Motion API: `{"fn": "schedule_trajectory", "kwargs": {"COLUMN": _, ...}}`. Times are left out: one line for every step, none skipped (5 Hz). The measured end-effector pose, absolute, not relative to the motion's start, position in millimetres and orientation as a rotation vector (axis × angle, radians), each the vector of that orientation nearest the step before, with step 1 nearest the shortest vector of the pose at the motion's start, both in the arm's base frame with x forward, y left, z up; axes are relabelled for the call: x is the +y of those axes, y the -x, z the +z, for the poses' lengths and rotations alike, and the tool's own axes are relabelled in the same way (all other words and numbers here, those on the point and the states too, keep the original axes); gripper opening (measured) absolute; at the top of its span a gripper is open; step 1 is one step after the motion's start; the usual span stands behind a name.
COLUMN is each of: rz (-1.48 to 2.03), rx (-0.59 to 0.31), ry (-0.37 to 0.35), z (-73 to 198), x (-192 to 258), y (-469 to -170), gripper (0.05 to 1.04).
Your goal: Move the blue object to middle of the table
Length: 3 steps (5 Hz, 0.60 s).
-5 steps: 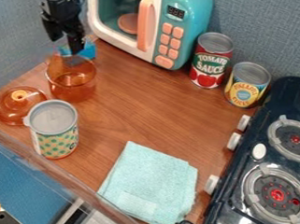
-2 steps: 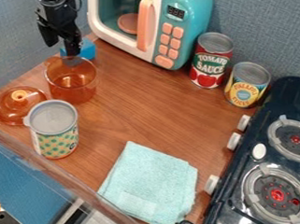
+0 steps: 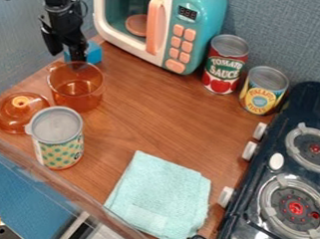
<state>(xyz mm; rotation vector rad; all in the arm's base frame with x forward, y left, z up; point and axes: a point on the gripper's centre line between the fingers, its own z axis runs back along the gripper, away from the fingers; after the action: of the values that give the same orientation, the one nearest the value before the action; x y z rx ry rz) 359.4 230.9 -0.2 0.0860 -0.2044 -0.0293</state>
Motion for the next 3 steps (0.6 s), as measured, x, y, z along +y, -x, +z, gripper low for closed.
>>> {"fn": "schedule_trajectory", "kwargs": {"rz": -0.043, "rx": -0.221, "ry": -0.085, "z": 0.1, "x": 230.4, "y": -361.9, "gripper": 0.946}}
{"fn": "schedule_trajectory", "kwargs": {"rz": -0.048, "rx": -0.226, "ry": -0.082, "z": -4.9, "x": 228.3, "y": -359.6, "gripper": 0.666}}
{"fn": "schedule_trajectory", "kwargs": {"rz": -0.048, "rx": -0.235, "ry": -0.072, "z": -5.4, "x": 226.3, "y": -355.0, "gripper": 0.607}}
